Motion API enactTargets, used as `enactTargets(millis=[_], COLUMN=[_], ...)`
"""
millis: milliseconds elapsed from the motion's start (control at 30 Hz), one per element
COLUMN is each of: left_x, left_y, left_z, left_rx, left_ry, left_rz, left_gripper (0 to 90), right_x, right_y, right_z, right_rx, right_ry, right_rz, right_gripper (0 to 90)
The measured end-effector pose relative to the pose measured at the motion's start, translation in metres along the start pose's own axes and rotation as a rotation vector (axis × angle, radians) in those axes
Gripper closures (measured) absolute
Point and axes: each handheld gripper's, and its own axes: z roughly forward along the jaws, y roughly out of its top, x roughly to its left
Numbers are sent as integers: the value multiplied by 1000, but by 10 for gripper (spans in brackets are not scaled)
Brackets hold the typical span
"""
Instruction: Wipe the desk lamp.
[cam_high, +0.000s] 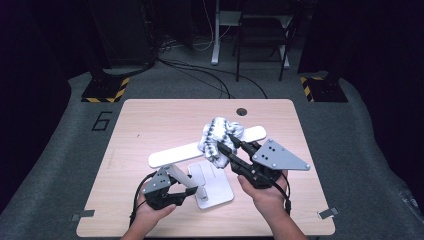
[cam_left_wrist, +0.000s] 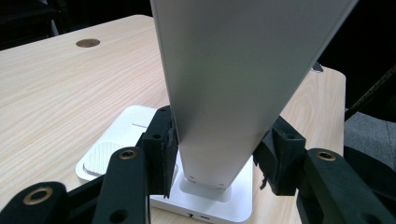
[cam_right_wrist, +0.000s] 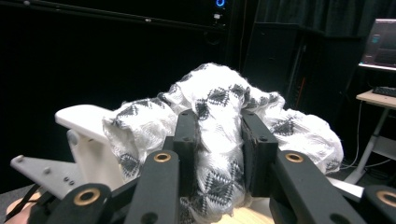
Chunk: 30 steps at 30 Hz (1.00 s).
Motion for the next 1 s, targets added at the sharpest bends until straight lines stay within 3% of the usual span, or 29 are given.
enactTargets(millis=[433,1000], left_x=[1,4], left_y=[0,0], left_z=[0,2], left_rx=[-8,-12], left_ry=[-3,-15], left_rz=[-1,1], left_gripper=[528,527], right_x=[12,10], right_y=[-8,-13], right_z=[-12,-13], right_rx=[-3,-3], right_ry=[40,42], right_rz=[-7,-17], right_gripper=[707,709])
